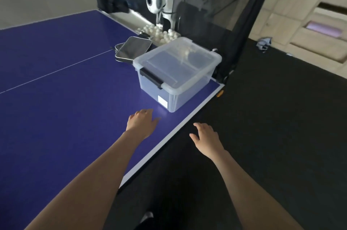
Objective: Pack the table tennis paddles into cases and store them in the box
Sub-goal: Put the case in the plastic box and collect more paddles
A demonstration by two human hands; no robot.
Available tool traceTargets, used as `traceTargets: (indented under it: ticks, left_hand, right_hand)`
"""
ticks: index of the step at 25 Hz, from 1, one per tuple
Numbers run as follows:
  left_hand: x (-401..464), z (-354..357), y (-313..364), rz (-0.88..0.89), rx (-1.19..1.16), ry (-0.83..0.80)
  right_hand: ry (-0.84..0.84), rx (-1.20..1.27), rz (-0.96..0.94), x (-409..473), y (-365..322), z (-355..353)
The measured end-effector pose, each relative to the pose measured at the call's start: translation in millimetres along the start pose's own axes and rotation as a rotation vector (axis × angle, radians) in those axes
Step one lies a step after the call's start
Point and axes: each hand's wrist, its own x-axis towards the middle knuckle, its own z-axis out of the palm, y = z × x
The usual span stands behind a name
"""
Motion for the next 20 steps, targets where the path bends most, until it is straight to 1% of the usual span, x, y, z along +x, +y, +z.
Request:
traceTargets:
  ticks: [3, 6, 10, 14, 17, 20]
  left_hand:
    - [34.7, -9.7, 14.8, -0.023, -0.029, 0.039]
    - [75.5, -13.5, 16.8, -0.086, -0.065, 0.066]
    - [132.4, -12.1, 6.8, -0.256, -0.208, 0.143]
    - [177.7, -13.7, 6.9, -0.446, -0.423, 0.245]
    - [196.2, -17.5, 10.2, -0.549, -0.497, 0.250]
    - [203.7, -15.2, 13.2, -0.612, -0.559, 0.276]
  right_hand:
    - [0.041, 0.006, 0.012, 30.6, 20.0, -26.0]
    - [0.061, 0.023, -0.026, 81.5, 36.9, -51.3]
    - [0.117, -0.041, -0.117, 172.0, 53.2, -92.8]
    - [0.126, -0.091, -0.158, 258.3, 64.0, -124.5]
    - [0.108, -0.101, -0.164, 307.1, 69.8, -143.9]
    - [0.094, -0.108, -0.178, 351.8, 74.1, -155.6]
